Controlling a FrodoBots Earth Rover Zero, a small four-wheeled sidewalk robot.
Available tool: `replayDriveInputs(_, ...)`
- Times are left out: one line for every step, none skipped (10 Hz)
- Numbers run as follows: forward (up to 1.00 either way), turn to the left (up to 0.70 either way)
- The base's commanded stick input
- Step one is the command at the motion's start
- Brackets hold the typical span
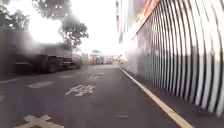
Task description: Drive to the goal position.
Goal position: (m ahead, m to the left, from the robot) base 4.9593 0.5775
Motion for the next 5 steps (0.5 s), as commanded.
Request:
replayDriveInputs(0.45,0.00)
replayDriveInputs(0.45,0.00)
replayDriveInputs(0.45,0.00)
replayDriveInputs(0.45,0.00)
replayDriveInputs(0.45,0.00)
